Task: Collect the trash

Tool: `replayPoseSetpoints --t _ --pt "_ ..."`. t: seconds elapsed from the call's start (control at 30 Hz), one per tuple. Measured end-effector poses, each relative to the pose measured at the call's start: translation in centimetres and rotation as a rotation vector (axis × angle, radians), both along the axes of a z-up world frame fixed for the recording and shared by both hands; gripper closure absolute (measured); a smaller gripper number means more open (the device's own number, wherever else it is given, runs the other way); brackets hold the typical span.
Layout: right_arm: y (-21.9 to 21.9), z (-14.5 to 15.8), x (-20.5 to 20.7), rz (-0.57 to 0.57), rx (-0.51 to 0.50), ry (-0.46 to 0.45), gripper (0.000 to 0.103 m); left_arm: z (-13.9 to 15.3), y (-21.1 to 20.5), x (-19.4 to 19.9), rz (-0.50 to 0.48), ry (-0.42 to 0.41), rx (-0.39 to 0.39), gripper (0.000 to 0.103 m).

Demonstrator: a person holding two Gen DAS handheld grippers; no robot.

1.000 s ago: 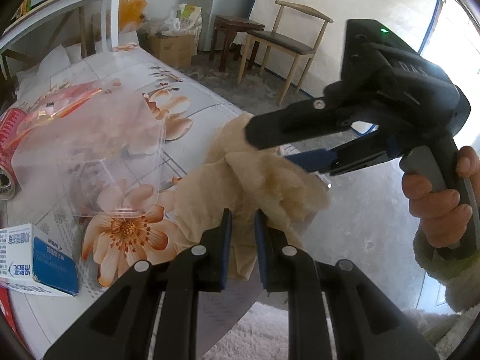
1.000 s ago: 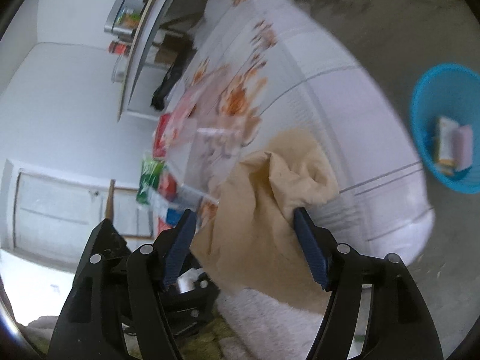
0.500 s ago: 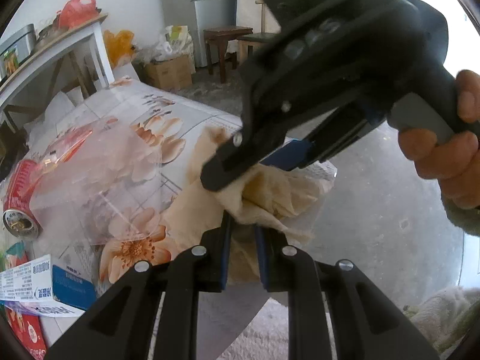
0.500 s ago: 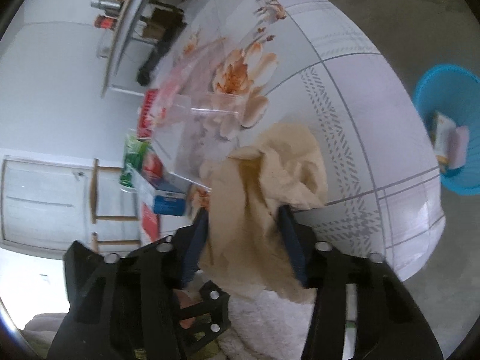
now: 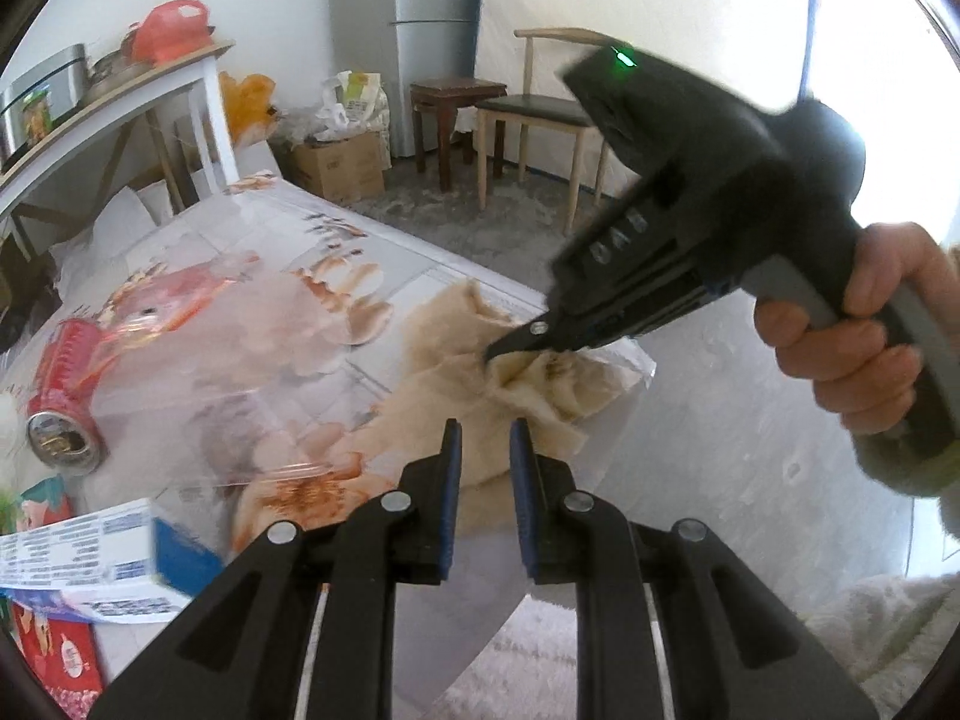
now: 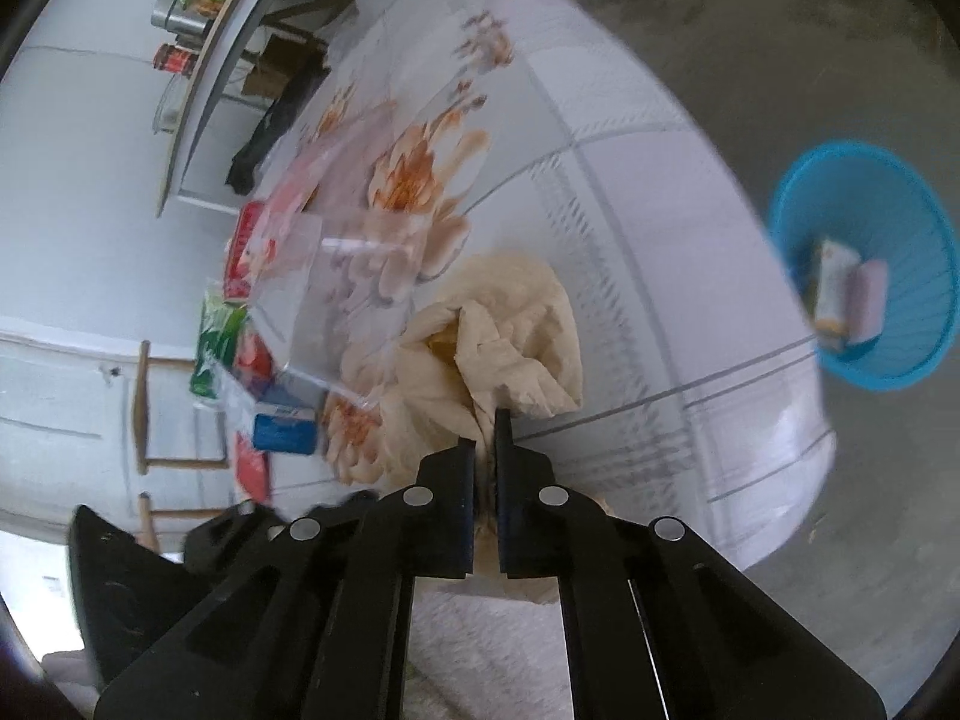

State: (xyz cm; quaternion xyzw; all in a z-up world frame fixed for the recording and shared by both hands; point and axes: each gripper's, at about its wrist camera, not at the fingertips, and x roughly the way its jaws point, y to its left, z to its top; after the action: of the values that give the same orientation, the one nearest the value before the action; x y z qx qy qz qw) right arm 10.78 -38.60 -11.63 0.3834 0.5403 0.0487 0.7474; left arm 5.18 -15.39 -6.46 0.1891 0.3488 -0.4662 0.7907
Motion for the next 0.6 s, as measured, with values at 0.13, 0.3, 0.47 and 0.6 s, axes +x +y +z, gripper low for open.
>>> replayPoseSetpoints --t 0.13,0.3,0.47,0.6 --pt "-0.6 -0.1 -0.3 -0.038 -0.007 -0.014 0.099 2.5 2.1 2.5 0.067 0.044 -0.044 0.079" --pt "0.0 -0.1 -0.4 -0.045 -0.035 -0.033 0.099 6.6 5.2 7.9 0.188 0.069 -0.139 0.060" --pt "-0.2 -0.2 -0.5 -0.053 -0.025 -0.046 0.099 7.6 5.3 11.8 0.236 -0.058 -0.003 0.051" --pt "-0.4 -0.4 -0.6 -0.057 -0.010 -0.050 0.099 5.3 4.3 12.5 0.189 -0.192 0.201 0.051"
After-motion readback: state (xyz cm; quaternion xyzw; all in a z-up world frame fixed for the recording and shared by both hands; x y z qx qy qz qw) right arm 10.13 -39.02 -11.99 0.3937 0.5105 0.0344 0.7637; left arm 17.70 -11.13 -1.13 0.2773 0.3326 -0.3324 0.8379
